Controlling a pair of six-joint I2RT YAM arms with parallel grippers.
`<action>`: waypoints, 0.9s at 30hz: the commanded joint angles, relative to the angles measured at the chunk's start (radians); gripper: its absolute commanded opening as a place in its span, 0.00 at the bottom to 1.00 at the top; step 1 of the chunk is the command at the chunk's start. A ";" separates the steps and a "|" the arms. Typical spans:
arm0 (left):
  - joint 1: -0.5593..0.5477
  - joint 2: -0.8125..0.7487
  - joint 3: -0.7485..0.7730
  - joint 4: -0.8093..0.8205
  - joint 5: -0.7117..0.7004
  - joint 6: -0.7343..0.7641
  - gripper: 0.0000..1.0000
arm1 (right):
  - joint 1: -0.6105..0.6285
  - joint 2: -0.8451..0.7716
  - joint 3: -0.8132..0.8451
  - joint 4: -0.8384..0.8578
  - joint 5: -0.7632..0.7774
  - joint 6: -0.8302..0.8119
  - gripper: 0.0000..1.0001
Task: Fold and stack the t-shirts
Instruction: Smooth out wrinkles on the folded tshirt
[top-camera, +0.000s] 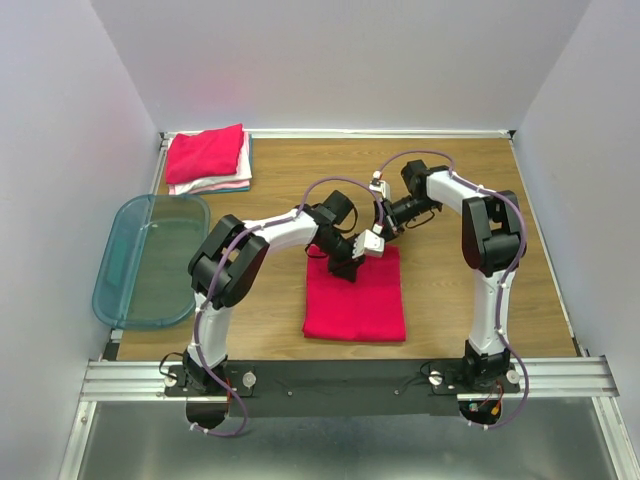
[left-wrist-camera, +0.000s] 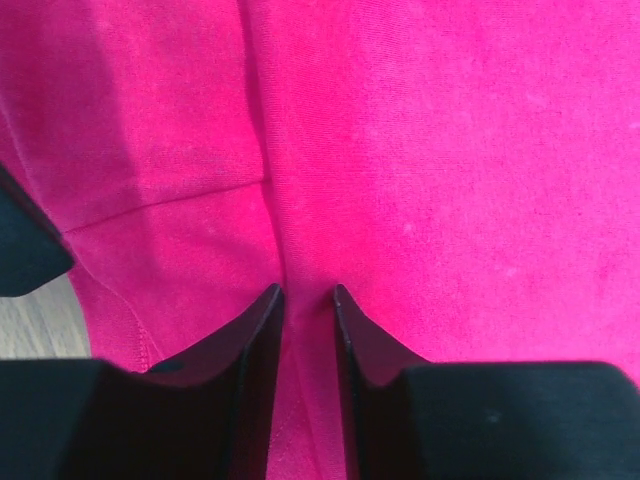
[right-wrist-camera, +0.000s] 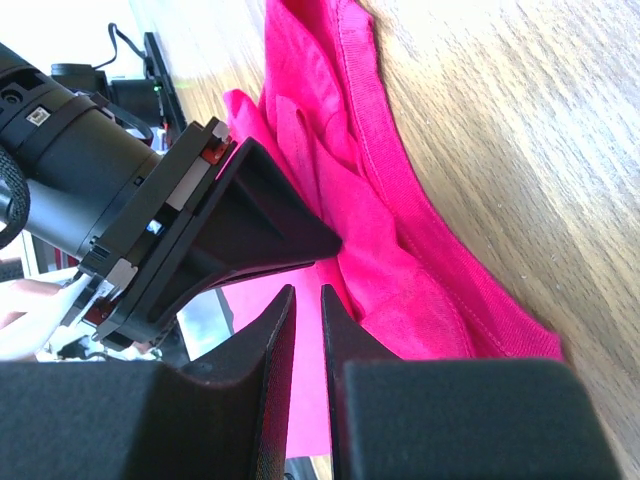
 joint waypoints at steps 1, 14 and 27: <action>-0.001 -0.007 -0.008 -0.047 0.032 0.017 0.28 | 0.006 0.031 0.027 -0.006 -0.031 -0.007 0.22; -0.040 -0.146 -0.025 -0.007 -0.050 0.011 0.00 | 0.064 0.080 0.064 -0.003 -0.071 -0.009 0.22; -0.044 -0.111 -0.067 -0.009 -0.129 0.019 0.17 | 0.107 0.115 0.096 -0.007 -0.040 -0.024 0.21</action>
